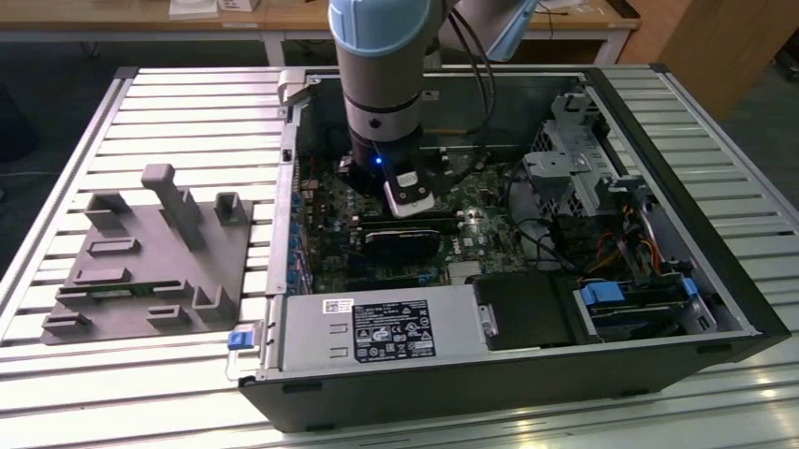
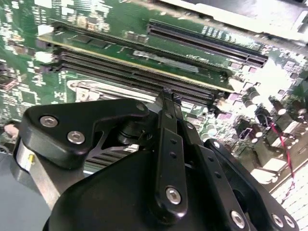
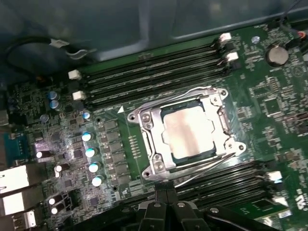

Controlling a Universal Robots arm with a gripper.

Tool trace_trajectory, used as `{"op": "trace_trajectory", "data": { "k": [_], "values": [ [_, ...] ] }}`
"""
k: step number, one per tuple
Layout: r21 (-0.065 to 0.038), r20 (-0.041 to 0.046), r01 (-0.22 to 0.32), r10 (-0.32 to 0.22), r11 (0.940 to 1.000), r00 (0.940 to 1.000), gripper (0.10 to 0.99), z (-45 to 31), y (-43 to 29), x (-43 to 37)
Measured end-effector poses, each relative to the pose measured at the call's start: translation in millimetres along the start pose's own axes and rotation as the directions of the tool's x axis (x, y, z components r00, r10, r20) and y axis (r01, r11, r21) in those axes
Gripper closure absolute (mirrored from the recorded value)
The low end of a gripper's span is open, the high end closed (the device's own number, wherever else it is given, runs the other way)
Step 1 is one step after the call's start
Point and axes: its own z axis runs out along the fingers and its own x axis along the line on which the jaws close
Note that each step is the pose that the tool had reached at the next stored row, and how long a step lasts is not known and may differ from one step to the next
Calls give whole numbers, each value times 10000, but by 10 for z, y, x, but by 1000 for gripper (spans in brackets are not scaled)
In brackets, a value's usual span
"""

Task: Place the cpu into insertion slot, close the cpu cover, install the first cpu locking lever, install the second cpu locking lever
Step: 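Install the second cpu locking lever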

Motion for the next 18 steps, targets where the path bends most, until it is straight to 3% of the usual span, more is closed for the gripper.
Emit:
{"op": "trace_trajectory", "data": {
  "k": [3,9,16,18],
  "values": [
    [-135,-44,17,-17,9999,10000,980,23,-31,41],
    [-622,-199,47,-59,9981,9998,980,61,-60,80],
    [-1078,-338,66,-103,9941,9994,980,115,-69,82],
    [-1168,-366,74,-117,9931,9993,980,123,-70,83]
  ]
}}
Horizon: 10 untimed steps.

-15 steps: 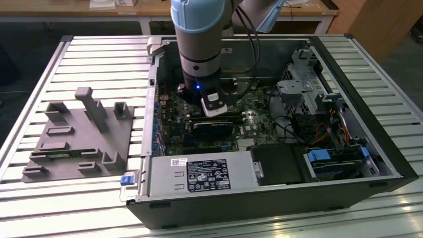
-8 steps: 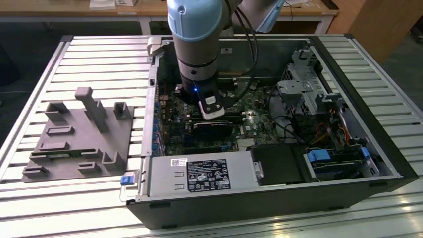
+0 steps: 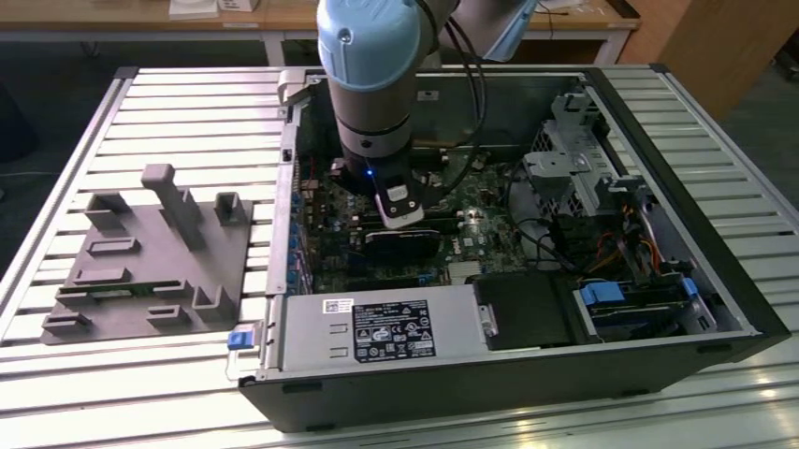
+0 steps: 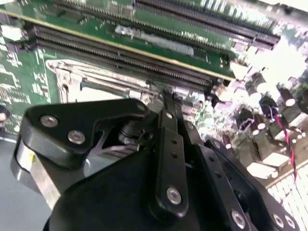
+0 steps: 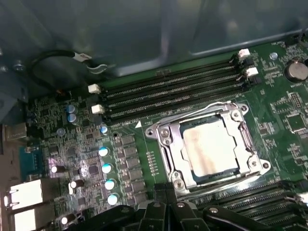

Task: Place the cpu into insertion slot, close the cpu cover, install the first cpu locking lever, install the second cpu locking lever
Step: 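Install the second cpu locking lever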

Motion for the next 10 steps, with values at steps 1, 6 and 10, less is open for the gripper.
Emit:
{"op": "trace_trajectory", "data": {
  "k": [1,6,10],
  "values": [
    [-14,-5,2,-2,10000,10000,980,2,0,0],
    [-39,-19,21,-21,10000,10000,980,22,-7,0],
    [-38,-21,27,-27,10000,10000,980,19,-6,0]
  ]
}}
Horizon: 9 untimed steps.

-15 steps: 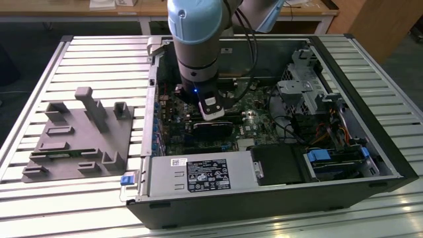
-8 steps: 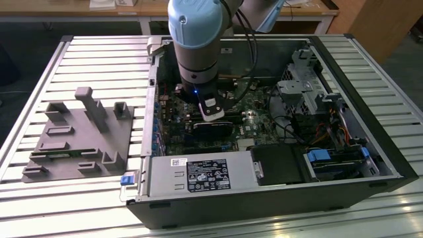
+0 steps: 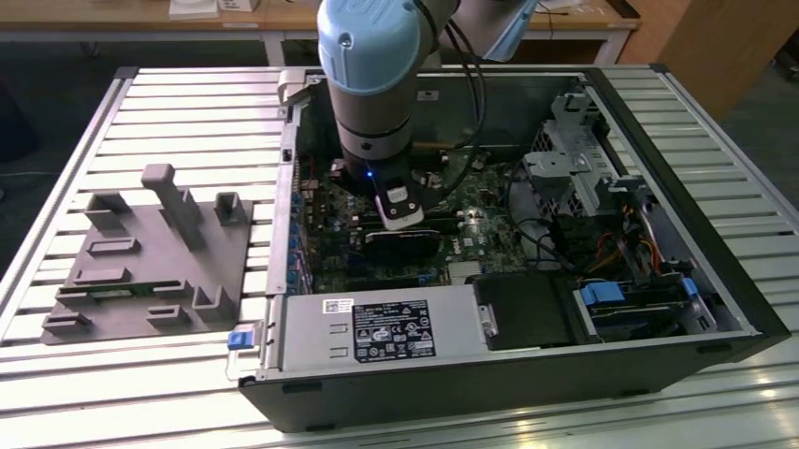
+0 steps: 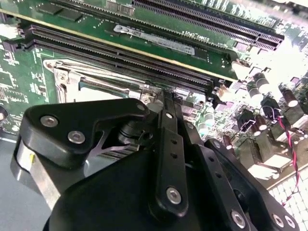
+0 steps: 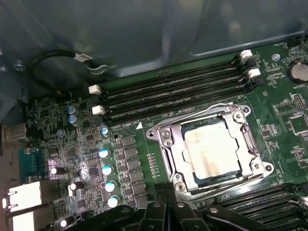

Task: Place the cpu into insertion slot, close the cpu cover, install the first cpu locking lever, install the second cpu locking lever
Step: 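Install the second cpu locking lever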

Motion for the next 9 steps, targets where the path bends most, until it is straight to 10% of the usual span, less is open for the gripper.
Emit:
{"op": "trace_trajectory", "data": {
  "k": [9],
  "values": [
    [37,3,0,0,10000,10000,980,-198,64,-24]
  ]
}}
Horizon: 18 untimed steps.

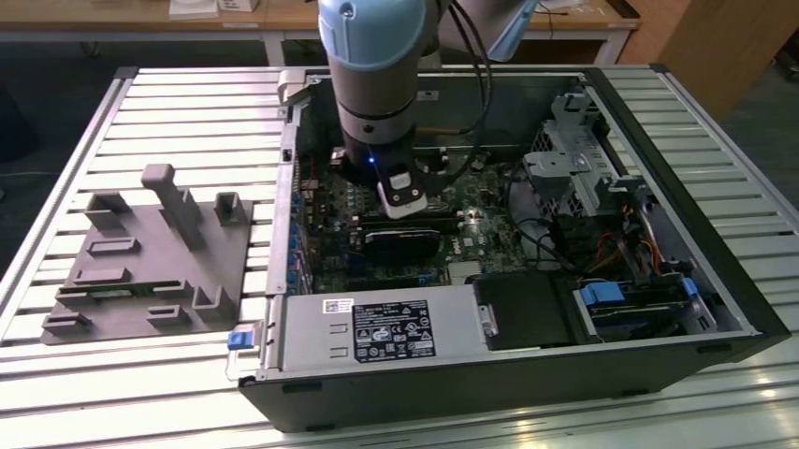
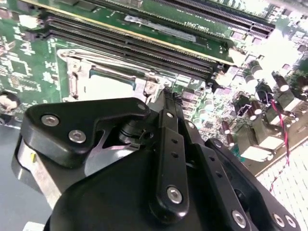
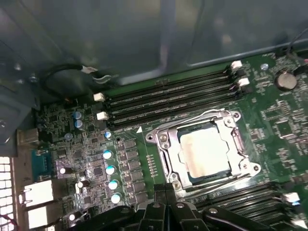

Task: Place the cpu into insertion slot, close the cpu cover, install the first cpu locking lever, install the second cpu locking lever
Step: 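Install the second cpu locking lever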

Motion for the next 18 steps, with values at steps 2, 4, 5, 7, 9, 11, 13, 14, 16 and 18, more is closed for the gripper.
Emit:
{"op": "trace_trajectory", "data": {
  "k": [2,4,5,7,9,11,13,14,16,18],
  "values": [
    [60,-10,-14,14,10000,10000,980,-9,14,-41],
    [103,-21,-23,23,9999,10000,980,-8,29,-94],
    [120,-27,-25,26,9999,10000,980,-7,37,-120],
    [164,-46,-34,35,9999,10000,980,-3,54,-183],
    [207,-54,-35,36,9998,10000,980,2,73,-234],
    [243,-53,-34,36,9997,10000,980,10,106,-266],
    [299,-43,-33,34,9995,10000,980,23,147,-286],
    [348,-31,-32,33,9994,10000,980,30,171,-294],
    [459,-4,-26,26,9989,10000,980,41,214,-305],
    [583,30,-19,17,9983,10000,980,56,261,-310]
  ]
}}
